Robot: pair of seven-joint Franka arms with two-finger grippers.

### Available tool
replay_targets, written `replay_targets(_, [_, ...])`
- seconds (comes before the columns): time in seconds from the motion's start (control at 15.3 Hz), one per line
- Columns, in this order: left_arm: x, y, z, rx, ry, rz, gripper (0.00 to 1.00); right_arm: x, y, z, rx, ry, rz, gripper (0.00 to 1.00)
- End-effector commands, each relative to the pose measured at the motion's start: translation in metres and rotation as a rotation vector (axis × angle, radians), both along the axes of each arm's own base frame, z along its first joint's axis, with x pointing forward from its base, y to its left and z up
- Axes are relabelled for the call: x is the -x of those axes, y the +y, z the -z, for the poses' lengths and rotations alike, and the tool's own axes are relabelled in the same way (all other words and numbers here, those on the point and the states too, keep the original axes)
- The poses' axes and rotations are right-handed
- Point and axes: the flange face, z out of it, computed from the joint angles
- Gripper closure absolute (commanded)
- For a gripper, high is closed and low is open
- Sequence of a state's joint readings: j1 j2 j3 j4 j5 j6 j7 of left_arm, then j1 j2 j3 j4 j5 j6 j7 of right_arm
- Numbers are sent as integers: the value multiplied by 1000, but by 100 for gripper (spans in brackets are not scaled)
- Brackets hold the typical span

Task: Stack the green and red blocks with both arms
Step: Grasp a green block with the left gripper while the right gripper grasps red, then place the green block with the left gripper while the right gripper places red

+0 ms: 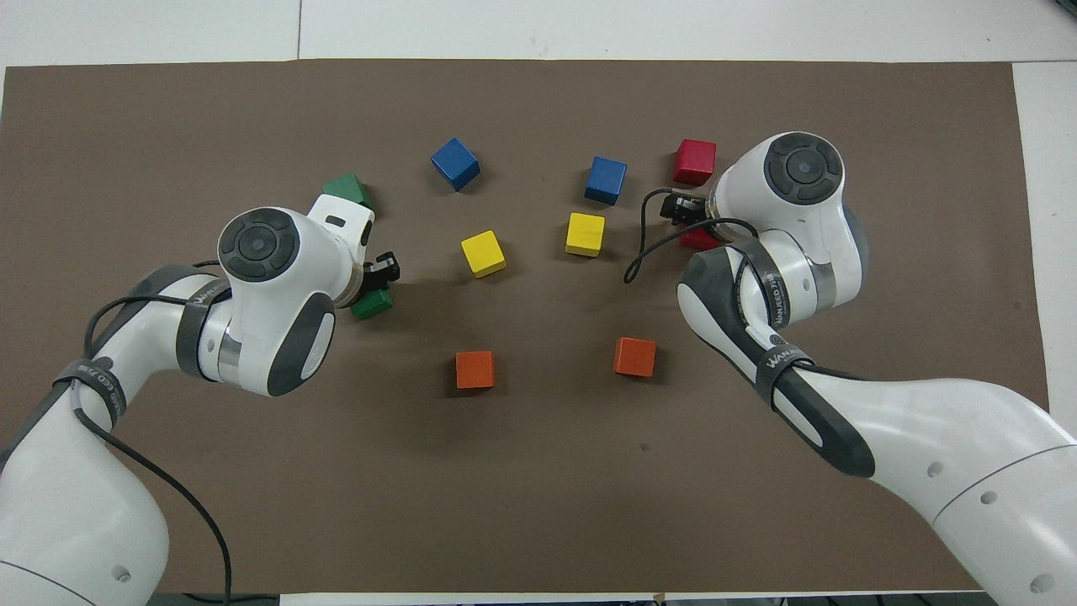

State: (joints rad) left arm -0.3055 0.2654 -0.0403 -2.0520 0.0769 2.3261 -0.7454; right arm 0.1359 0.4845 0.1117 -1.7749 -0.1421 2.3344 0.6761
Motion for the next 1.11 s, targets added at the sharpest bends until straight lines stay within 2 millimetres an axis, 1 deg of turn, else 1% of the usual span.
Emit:
replay_targets(0.0, [-21, 51, -43, -62, 37, 65, 100, -1, 0, 3, -2, -6, 14, 27])
replay_targets(0.07, [-25, 77, -57, -66, 55, 114, 100, 0, -1, 4, -2, -1, 13, 42])
replay_targets(0.13, [-33, 114, -64, -65, 65, 141, 100, 1, -2, 5, -1, 2, 13, 80])
replay_targets(0.2, [-41, 143, -69, -64, 60, 192, 100, 1, -1, 6, -2, 5, 13, 100])
replay_targets(0.26, [-46, 170, -70, -55, 46, 238, 100, 2, 0, 6, 0, 10, 10, 100])
replay_targets(0.33, [-51, 201, -71, -54, 28, 280, 100, 1, -4, 5, 3, 12, 8, 100])
replay_targets(0.39, [-54, 226, -64, -46, 26, 348, 100, 0, -8, 3, 7, 15, -17, 100])
replay_targets(0.46, [-60, 238, -56, -31, 22, 392, 100, -1, -14, -3, 16, 22, -68, 100])
replay_targets(0.52, [-67, 242, -50, -11, 7, 379, 100, -1, -26, -14, 27, 30, -123, 100])
replay_targets(0.65, [-76, 250, -33, -4, -15, 354, 100, 0, -57, -50, 54, 39, -238, 100])
replay_targets(0.72, [-76, 251, -29, 10, -28, 322, 100, 1, -83, -66, 62, 42, -268, 100])
replay_targets(0.78, [-77, 252, -26, 29, -31, 296, 100, 5, -114, -76, 69, 43, -294, 100])
replay_targets(0.85, [-77, 253, -25, 36, -36, 287, 100, 14, -136, -72, 73, 60, -330, 100])
replay_targets(0.98, [-77, 253, -20, 35, -41, 288, 100, 24, -173, -61, 48, 50, -334, 100])
replay_targets(1.04, [-76, 253, -18, 33, -50, 288, 87, 29, -183, -57, 47, 48, -351, 100])
